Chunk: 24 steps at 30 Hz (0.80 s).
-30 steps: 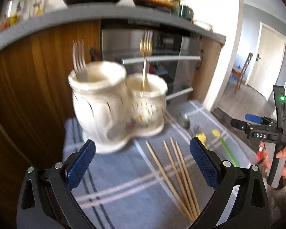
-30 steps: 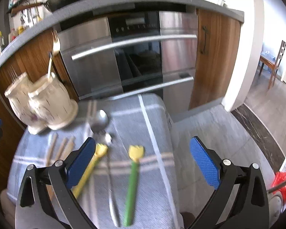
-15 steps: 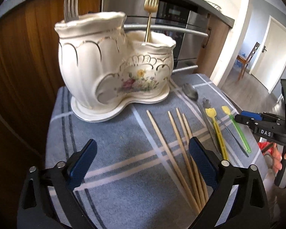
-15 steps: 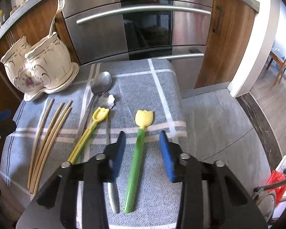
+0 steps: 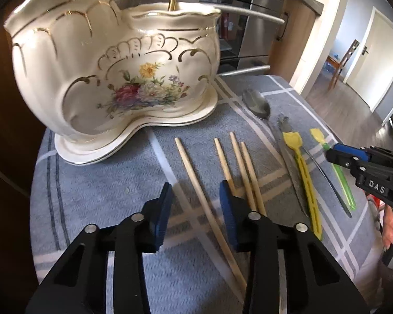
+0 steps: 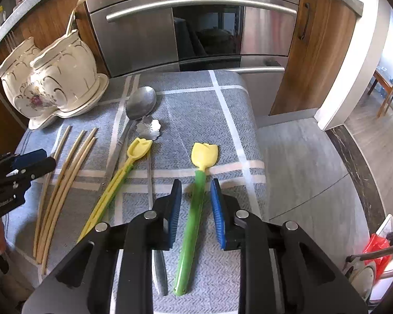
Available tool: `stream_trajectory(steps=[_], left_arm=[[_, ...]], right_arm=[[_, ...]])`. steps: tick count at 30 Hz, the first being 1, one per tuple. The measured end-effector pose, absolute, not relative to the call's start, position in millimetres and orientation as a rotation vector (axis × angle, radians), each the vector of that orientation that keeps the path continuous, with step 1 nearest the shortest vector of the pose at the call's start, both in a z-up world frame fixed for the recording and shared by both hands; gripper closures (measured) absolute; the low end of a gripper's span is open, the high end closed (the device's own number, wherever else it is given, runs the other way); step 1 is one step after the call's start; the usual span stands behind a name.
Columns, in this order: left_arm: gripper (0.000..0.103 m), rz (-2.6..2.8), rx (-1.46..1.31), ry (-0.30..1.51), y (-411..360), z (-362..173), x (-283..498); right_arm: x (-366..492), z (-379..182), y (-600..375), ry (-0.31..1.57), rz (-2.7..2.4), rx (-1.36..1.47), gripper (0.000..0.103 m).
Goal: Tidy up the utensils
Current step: 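Grasp a wooden chopstick with the left tool while the right tool grasps the green tulip utensil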
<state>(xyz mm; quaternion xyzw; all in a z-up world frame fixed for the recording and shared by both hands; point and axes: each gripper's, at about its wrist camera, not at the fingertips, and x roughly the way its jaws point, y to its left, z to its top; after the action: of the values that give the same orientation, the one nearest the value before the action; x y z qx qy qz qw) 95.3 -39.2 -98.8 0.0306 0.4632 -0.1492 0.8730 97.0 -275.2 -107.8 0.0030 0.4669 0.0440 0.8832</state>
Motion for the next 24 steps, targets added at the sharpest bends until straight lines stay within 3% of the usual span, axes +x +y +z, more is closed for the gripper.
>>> stream_trajectory(steps=[10, 14, 24], left_arm=[[0.076, -0.291, 0.099, 0.986, -47.5, -99.0, 107.0], [0.094, -0.288, 0.121, 0.985, -47.2, -99.2, 106.5], [0.098, -0.371, 0.057, 0.931, -37.9, -95.2, 99.9]], right_arm=[[102.9, -109.7, -277.0, 0.990, 0.084, -0.002, 0.086], [102.9, -110.7, -282.0, 0.979, 0.087, 0.032, 0.093], [95.9, -101.4, -290.1, 0.918, 0.091, 0.111, 0.094]])
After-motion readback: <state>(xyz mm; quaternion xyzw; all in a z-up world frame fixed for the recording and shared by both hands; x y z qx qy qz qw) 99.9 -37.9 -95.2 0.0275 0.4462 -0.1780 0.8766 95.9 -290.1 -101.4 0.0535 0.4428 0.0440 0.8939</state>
